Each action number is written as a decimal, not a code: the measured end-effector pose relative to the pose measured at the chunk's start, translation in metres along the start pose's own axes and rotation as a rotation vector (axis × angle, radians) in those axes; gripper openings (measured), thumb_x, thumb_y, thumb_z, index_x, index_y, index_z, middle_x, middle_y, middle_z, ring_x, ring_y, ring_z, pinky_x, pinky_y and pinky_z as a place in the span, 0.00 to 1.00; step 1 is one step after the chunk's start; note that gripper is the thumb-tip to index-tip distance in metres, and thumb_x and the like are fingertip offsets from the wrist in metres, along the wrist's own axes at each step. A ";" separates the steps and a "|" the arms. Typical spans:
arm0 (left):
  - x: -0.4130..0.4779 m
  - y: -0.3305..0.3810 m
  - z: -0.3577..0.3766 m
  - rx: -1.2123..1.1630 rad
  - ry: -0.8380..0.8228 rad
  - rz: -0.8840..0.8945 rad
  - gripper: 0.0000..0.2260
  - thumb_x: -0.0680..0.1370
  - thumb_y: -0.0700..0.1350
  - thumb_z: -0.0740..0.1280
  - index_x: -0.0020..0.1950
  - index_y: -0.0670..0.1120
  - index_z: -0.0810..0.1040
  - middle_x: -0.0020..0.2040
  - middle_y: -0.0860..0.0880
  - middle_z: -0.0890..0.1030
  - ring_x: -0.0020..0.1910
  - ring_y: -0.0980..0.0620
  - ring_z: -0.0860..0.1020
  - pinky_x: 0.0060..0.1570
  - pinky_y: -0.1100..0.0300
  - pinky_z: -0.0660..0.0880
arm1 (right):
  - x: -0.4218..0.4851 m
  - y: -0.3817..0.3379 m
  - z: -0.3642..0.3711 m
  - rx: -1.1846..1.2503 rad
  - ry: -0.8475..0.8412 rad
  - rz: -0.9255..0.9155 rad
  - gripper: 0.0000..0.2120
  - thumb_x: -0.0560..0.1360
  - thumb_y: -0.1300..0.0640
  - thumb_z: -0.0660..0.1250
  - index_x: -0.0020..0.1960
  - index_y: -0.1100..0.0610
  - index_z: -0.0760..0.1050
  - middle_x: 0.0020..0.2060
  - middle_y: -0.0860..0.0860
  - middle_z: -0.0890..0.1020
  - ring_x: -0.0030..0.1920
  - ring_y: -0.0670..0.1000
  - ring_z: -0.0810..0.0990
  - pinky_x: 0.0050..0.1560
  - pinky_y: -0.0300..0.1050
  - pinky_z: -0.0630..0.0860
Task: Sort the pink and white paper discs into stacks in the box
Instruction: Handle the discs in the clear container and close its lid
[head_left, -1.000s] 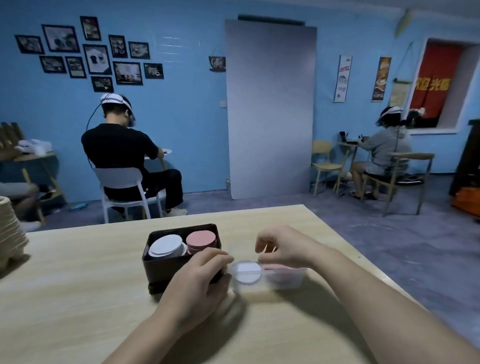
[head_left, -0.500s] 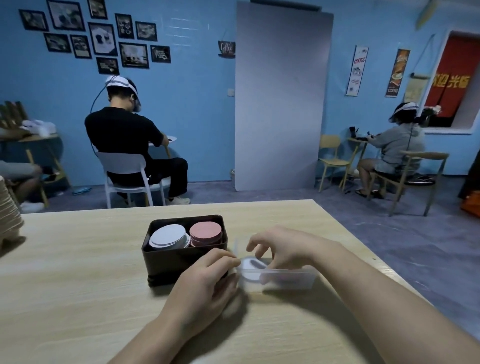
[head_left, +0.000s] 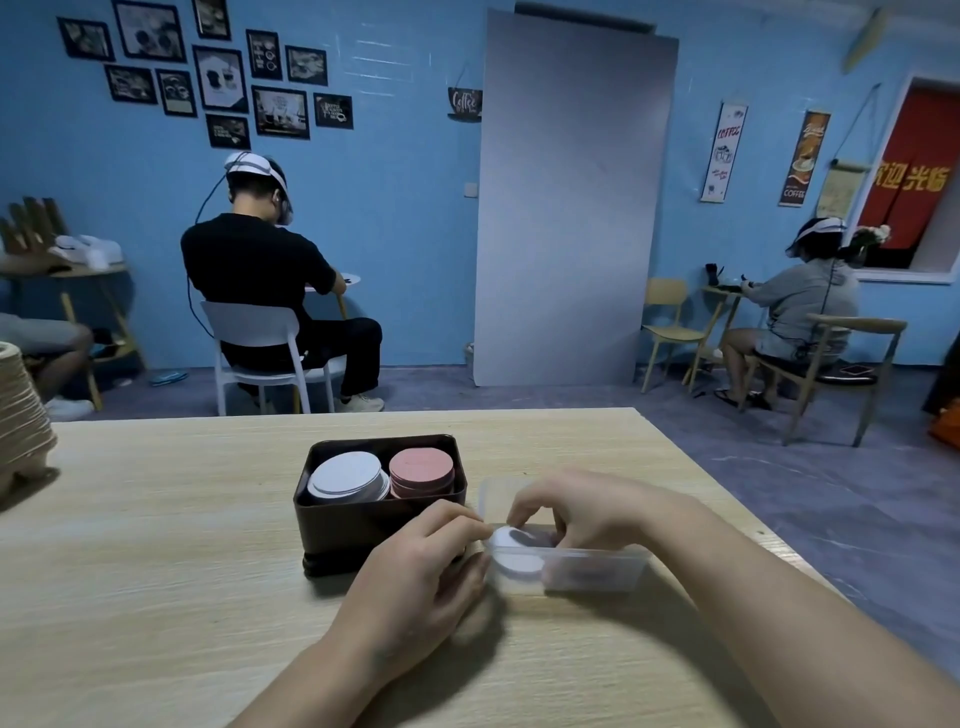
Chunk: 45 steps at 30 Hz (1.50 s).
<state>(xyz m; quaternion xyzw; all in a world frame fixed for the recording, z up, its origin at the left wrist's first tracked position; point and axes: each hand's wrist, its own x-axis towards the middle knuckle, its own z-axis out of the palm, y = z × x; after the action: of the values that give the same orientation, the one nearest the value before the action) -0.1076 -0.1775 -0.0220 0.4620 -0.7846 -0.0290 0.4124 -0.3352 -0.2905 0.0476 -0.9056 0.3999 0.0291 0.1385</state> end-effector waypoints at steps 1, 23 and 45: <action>0.000 0.000 0.000 0.002 -0.002 0.000 0.09 0.80 0.54 0.65 0.60 0.58 0.78 0.59 0.65 0.75 0.49 0.64 0.77 0.47 0.60 0.79 | 0.001 -0.001 0.000 -0.006 -0.005 -0.003 0.24 0.68 0.49 0.80 0.62 0.43 0.78 0.39 0.23 0.75 0.38 0.27 0.74 0.36 0.34 0.67; 0.000 0.000 -0.001 0.011 -0.004 -0.002 0.08 0.81 0.53 0.65 0.60 0.58 0.78 0.59 0.64 0.75 0.48 0.64 0.77 0.45 0.58 0.79 | 0.004 0.007 0.003 0.038 0.006 -0.025 0.30 0.63 0.43 0.82 0.62 0.39 0.76 0.54 0.34 0.80 0.42 0.39 0.77 0.44 0.45 0.79; -0.002 0.003 -0.010 0.000 -0.029 0.023 0.12 0.82 0.57 0.62 0.63 0.59 0.76 0.60 0.66 0.75 0.51 0.64 0.78 0.51 0.58 0.79 | -0.028 0.014 -0.021 0.633 0.242 0.026 0.24 0.69 0.62 0.81 0.61 0.48 0.81 0.56 0.48 0.85 0.59 0.55 0.82 0.60 0.47 0.81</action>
<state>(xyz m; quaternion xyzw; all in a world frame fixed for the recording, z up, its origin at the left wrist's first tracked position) -0.1028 -0.1711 -0.0154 0.4524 -0.7958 -0.0310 0.4013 -0.3654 -0.2849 0.0695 -0.8092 0.4143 -0.2027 0.3639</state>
